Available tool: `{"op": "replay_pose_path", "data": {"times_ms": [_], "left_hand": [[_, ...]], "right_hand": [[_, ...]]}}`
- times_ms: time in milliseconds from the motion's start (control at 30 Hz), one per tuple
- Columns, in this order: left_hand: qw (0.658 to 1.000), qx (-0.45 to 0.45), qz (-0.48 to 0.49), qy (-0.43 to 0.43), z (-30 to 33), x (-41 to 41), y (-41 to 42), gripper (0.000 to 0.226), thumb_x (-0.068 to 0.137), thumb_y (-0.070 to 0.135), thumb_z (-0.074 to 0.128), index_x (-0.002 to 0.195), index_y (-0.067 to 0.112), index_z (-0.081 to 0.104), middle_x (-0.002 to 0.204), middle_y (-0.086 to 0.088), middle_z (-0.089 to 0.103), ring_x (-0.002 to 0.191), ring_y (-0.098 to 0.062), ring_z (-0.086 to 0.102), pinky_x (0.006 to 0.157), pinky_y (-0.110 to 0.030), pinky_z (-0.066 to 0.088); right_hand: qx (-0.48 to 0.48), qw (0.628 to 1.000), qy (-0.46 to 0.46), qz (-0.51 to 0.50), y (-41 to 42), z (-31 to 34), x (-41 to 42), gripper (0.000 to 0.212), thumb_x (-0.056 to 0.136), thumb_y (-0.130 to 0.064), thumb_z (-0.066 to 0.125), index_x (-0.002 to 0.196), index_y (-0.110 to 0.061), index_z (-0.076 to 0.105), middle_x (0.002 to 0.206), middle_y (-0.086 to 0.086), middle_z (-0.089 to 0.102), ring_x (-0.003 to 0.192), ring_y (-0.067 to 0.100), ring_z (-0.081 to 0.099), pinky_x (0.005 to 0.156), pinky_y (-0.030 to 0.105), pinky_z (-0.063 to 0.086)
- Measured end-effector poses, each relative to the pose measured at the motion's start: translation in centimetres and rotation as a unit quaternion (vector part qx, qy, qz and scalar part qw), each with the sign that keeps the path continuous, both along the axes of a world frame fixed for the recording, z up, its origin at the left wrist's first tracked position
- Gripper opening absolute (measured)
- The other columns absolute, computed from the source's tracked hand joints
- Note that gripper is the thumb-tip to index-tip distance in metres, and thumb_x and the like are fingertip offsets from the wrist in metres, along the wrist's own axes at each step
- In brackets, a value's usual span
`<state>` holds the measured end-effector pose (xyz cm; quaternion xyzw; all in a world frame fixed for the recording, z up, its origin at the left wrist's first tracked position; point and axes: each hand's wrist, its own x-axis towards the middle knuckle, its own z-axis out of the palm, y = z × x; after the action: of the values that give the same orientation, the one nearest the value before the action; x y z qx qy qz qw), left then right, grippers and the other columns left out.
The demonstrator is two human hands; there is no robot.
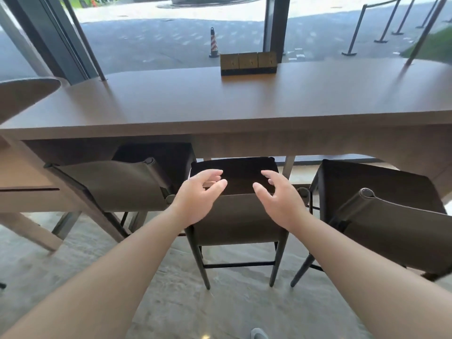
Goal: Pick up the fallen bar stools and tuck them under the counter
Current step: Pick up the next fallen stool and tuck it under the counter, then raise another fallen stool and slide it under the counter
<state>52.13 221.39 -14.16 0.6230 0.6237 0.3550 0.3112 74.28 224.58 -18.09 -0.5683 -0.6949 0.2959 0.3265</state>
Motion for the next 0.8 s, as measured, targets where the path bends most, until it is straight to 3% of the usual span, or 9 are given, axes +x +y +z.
{"op": "replay_pose_path", "data": {"times_ms": [133,233,333,533,800], "left_hand": [[0.973,-0.041,0.043,-0.222,3.5,1.3,-2.7,0.021,0.096,0.036,0.054,0.111,0.030,0.067,0.102,0.008,0.074,0.099,-0.008,0.069,0.091,-0.034,0.053],[0.941,-0.060,0.050,-0.329,5.2,2.0,-4.8,0.023,0.098,0.033,0.053,0.113,0.024,0.068,0.104,0.002,0.075,0.098,-0.015,0.071,0.086,-0.036,0.055],[0.907,-0.083,0.056,-0.410,6.2,3.1,-6.9,0.028,0.097,0.036,0.052,0.115,0.020,0.067,0.109,-0.004,0.074,0.098,-0.020,0.071,0.082,-0.038,0.054],[0.881,-0.086,-0.004,-0.466,7.8,6.6,-10.9,0.034,0.097,0.042,0.050,0.118,0.022,0.068,0.113,-0.004,0.073,0.104,-0.022,0.070,0.078,-0.036,0.055],[0.868,-0.098,-0.080,-0.479,10.3,14.7,-15.1,0.040,0.091,0.045,0.053,0.118,0.019,0.068,0.116,-0.009,0.071,0.101,-0.022,0.070,0.076,-0.035,0.057]], "right_hand": [[-0.050,0.981,0.182,-0.049,-3.3,4.2,-0.6,0.036,0.093,-0.051,0.048,0.123,-0.034,0.056,0.113,-0.024,0.058,0.104,-0.004,0.056,0.079,0.013,0.041],[-0.084,0.946,0.304,-0.071,-5.9,6.4,-0.1,0.013,0.095,-0.044,0.051,0.101,-0.037,0.061,0.108,-0.012,0.066,0.100,0.005,0.065,0.084,0.025,0.052],[-0.121,0.914,0.374,-0.101,-8.5,8.2,1.1,0.014,0.096,-0.038,0.055,0.103,-0.031,0.065,0.104,-0.005,0.072,0.090,0.007,0.071,0.075,0.026,0.057],[-0.160,0.859,0.473,-0.110,-13.1,11.2,5.1,0.028,0.097,-0.038,0.053,0.112,-0.017,0.066,0.098,0.004,0.077,0.090,0.020,0.074,0.072,0.032,0.056],[-0.126,0.815,0.557,-0.096,-19.8,14.0,12.5,0.031,0.096,-0.035,0.053,0.113,-0.012,0.066,0.094,0.009,0.072,0.079,0.021,0.069,0.073,0.035,0.053]]}}
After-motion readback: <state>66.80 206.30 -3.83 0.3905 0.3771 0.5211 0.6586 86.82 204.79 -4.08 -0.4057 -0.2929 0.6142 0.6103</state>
